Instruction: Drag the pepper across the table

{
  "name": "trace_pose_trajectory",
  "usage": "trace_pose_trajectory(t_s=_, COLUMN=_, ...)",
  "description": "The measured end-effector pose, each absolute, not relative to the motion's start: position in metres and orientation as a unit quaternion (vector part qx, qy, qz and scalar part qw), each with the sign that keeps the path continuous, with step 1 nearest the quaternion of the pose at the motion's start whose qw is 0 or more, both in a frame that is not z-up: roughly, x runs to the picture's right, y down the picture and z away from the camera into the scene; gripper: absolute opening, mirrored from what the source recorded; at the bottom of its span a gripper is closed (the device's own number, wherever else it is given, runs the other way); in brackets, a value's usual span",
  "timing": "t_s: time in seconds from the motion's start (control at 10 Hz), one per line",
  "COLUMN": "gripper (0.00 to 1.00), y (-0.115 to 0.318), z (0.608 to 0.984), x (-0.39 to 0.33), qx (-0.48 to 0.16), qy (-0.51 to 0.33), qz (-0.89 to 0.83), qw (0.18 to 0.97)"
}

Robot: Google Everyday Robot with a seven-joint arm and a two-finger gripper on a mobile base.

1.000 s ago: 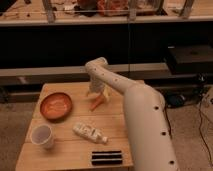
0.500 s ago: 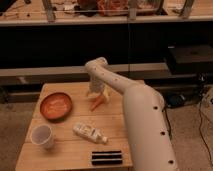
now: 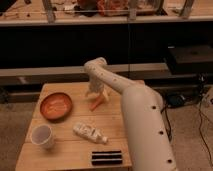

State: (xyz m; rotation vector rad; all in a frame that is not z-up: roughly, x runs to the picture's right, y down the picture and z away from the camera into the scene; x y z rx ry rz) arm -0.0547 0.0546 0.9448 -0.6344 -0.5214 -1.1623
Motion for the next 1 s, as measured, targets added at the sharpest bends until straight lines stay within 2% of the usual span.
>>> trace_pose_trajectory(t_s=1.0, gripper=0.8, y=0.053, z=0.971, x=-0.045, qx=-0.246, qy=-0.257, qz=-0.521, qw=0.776)
